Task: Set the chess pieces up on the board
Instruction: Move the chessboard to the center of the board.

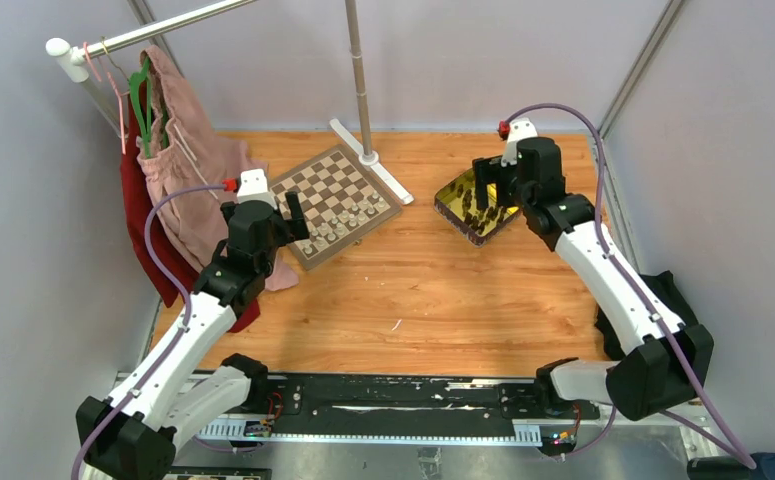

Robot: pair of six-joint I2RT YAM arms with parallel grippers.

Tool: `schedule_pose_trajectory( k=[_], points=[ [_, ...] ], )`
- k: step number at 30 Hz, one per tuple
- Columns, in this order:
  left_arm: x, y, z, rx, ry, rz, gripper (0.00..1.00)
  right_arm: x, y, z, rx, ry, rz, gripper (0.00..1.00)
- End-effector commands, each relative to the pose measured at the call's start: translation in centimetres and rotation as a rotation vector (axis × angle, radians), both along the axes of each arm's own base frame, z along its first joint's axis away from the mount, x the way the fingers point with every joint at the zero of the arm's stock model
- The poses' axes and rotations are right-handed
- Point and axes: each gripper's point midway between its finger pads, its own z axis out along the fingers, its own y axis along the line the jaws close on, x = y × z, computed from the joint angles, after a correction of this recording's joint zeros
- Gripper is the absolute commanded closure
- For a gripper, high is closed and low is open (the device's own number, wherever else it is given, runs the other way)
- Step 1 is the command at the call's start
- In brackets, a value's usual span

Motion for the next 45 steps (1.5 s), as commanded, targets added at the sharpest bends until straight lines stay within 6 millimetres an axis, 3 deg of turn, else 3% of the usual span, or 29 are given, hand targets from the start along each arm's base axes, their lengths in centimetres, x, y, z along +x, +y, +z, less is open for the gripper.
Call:
schedule_pose_trajectory(
  k=[1,3,4,5,7,10,14,21,30,45],
  points=[
    [-0.5,0.0,0.4,-0.016,-0.007,0.012,0.00,1.1,1.6,2.3,-0.003,-0.053,0.054,0.00],
    [-0.4,0.0,0.4,-0.018,-0.010,0.012,0.00,1.4,3.3,2.1,0.089,-0.041,0.091,0.00],
    [-0.4,0.0,0.2,-0.018,-0.007,0.011,0.00,1.4,4.7,1.7,0.148,-0.015,0.134,0.06],
    [-0.4,0.0,0.1,-0.018,-0.005,0.012,0.00,1.2,6.1,1.7,0.196,0.003,0.195,0.15],
    [-0.4,-0.1,-0.1,-0.019,-0.004,0.011,0.00,0.8,8.8,0.8,0.283,0.066,0.299,0.46],
    [-0.4,-0.1,-0.1,-0.017,-0.003,0.011,0.00,0.0,11.4,-0.7,0.319,0.144,0.351,0.50],
    [-0.4,0.0,-0.2,-0.013,0.005,0.013,0.00,-2.3,15.2,-3.5,0.201,0.197,0.401,0.56],
    [-0.3,-0.2,-0.9,-0.029,0.026,0.021,0.00,-6.0,21.5,-9.1,0.181,0.344,0.479,0.73],
    [-0.4,-0.5,-1.4,-0.053,0.032,0.021,0.00,-6.6,25.3,-12.7,0.182,0.419,0.481,0.69],
    [-1.0,-0.4,-2.8,-0.055,0.052,0.016,0.00,-3.1,29.8,-15.1,0.247,0.481,0.406,0.58]
  ],
)
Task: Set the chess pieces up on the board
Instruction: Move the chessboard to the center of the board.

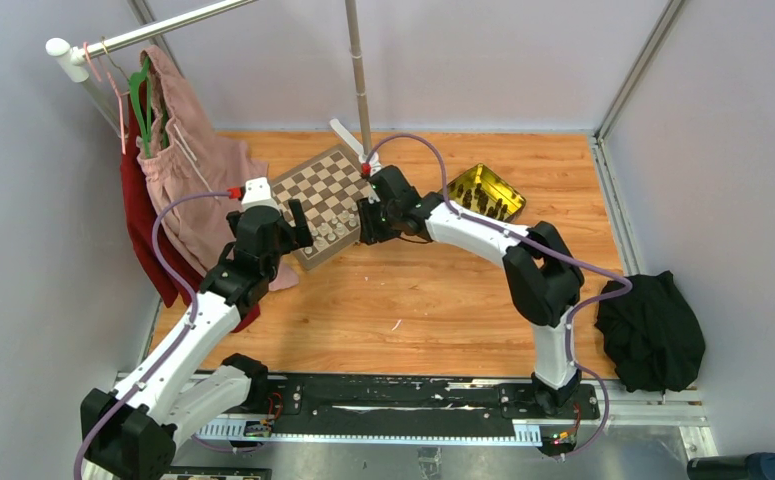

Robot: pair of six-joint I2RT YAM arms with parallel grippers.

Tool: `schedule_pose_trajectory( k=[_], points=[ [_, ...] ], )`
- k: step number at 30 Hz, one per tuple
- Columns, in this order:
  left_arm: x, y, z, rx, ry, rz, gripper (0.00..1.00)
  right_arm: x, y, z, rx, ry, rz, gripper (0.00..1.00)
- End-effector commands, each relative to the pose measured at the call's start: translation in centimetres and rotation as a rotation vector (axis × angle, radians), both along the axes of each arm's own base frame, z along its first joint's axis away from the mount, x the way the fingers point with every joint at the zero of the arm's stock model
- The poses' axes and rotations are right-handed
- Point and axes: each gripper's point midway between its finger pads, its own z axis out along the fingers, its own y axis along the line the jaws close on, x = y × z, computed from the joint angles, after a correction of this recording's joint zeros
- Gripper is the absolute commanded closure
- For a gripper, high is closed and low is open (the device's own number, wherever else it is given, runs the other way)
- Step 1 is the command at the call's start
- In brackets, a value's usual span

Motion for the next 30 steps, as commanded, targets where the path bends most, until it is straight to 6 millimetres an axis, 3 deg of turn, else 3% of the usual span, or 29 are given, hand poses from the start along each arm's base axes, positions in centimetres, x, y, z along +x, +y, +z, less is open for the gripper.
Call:
schedule_pose_trajectory(
  k=[1,14,30],
  points=[
    [-0.4,0.0,0.0,-0.005,-0.008,0.000,0.00,0.5,1.4,-0.5,0.004,0.025,-0.027,0.58],
    [-0.2,0.4,0.7,0.010,-0.035,0.019,0.00,1.6,2.2,-3.2,-0.032,0.078,-0.066,0.59],
    [0.1,0.8,1.2,-0.003,-0.075,0.049,0.00,2.4,1.7,-4.7,-0.068,0.106,-0.135,0.61]
  ],
)
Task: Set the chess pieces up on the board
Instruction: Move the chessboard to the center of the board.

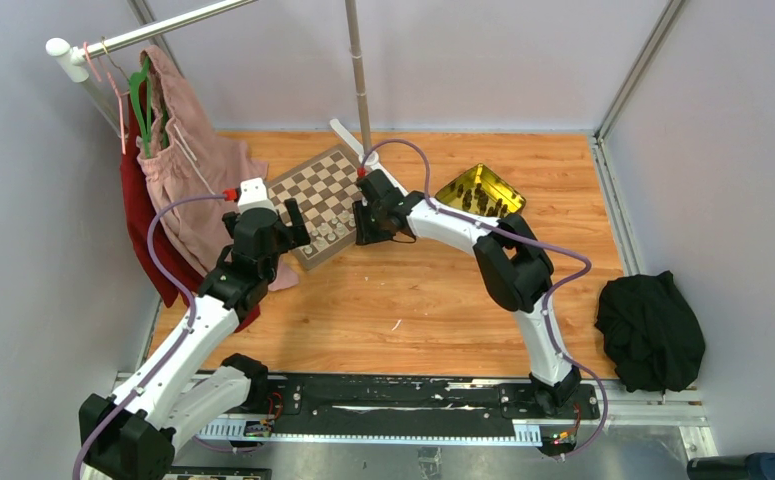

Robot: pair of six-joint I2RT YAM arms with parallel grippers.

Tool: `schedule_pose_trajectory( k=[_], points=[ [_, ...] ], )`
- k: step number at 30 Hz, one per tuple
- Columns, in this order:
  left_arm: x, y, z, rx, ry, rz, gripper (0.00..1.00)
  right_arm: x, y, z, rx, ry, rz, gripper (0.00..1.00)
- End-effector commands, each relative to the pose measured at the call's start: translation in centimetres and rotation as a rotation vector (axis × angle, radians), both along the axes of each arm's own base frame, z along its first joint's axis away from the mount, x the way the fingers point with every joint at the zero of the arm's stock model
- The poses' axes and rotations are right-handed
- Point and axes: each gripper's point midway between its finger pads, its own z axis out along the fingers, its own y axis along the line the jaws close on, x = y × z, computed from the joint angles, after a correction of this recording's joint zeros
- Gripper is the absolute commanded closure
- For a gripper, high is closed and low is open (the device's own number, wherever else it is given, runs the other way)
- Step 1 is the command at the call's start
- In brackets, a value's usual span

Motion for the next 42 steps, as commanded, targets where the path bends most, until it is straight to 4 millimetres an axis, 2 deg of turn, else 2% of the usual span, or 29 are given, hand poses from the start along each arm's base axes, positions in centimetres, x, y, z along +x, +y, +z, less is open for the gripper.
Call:
schedule_pose_trajectory(
  k=[1,42],
  points=[
    [0.1,0.2,0.5,-0.009,-0.038,0.021,0.00,0.2,-0.1,-0.1,-0.027,0.007,-0.034,0.61],
    [0.5,0.5,-0.7,0.013,-0.044,0.041,0.00,2.0,-0.3,-2.7,-0.027,0.069,-0.086,0.72]
  ],
)
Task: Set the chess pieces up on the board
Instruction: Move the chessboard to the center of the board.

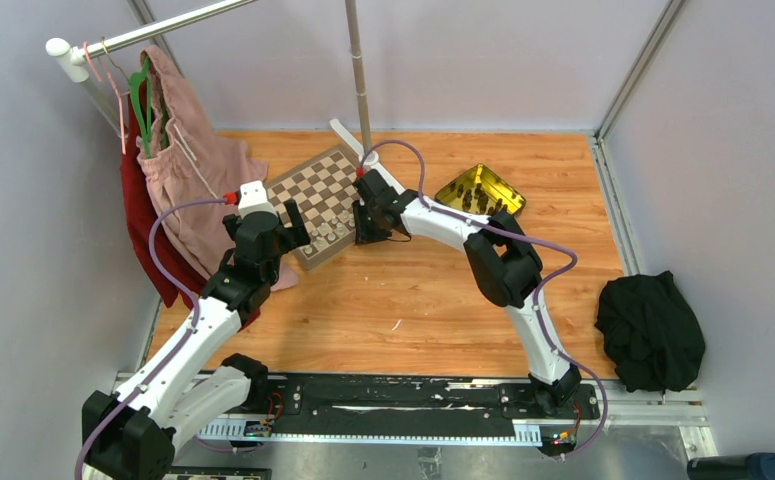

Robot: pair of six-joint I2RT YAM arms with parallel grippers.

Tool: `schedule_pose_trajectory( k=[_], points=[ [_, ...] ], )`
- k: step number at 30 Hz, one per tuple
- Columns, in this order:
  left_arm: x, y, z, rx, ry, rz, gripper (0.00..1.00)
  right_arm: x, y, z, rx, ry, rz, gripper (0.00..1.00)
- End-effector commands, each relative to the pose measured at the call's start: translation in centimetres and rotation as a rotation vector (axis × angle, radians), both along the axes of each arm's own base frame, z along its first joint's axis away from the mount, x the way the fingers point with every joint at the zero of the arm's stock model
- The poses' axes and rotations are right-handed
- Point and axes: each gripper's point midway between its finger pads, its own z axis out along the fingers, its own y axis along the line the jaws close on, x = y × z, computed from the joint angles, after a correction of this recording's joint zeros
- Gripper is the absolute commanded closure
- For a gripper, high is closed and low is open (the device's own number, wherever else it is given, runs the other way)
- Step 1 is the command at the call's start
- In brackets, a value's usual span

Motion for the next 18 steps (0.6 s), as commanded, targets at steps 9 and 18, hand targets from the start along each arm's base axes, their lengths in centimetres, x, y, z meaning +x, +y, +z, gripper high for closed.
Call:
schedule_pose_trajectory(
  k=[9,18],
  points=[
    [0.4,0.1,-0.1,0.010,-0.016,0.020,0.00,0.9,-1.0,-1.2,-0.019,0.038,-0.039,0.87],
    [0.5,0.0,-0.4,-0.002,-0.010,0.026,0.00,0.2,-1.8,-1.6,-0.042,0.046,-0.030,0.95]
  ],
)
